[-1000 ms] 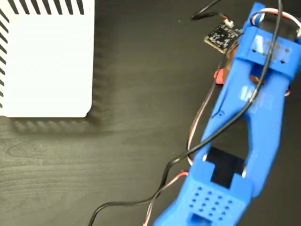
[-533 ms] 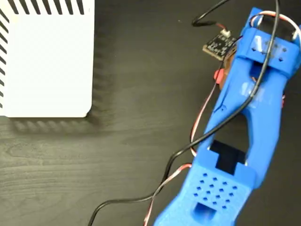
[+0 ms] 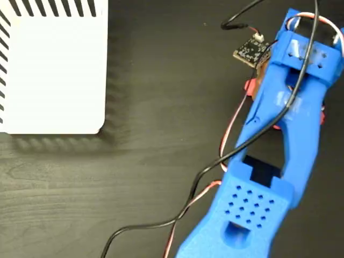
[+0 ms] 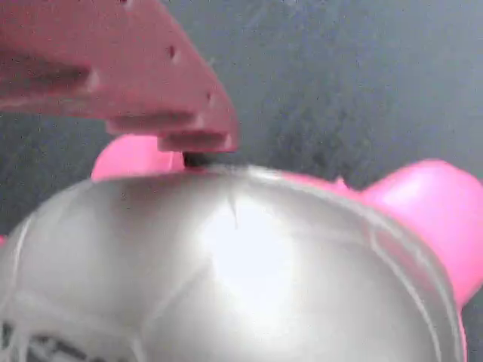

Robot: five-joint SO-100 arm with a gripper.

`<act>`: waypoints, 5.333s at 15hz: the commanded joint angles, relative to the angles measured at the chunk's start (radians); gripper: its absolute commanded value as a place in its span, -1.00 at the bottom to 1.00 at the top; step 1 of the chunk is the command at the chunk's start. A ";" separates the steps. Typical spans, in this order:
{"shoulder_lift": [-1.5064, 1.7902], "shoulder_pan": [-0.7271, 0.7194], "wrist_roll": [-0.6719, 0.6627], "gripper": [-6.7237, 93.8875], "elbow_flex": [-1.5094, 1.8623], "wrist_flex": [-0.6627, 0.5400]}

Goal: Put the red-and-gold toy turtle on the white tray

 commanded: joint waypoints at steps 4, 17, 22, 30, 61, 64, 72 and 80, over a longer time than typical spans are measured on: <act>0.106 0.043 0.006 -0.74 -0.049 0.026; 0.719 -0.245 -0.152 -0.86 -0.061 0.077; 0.850 -0.689 -0.158 -0.86 0.025 0.094; 0.715 -0.953 -0.080 -0.86 0.195 -0.153; 0.551 -0.939 -0.002 -0.86 0.244 -0.353; 0.856 -0.904 -0.041 -0.86 0.514 -0.518; 1.781 -0.680 -0.360 -0.86 1.612 -1.037; 2.318 -0.641 -0.331 -0.86 1.888 -0.419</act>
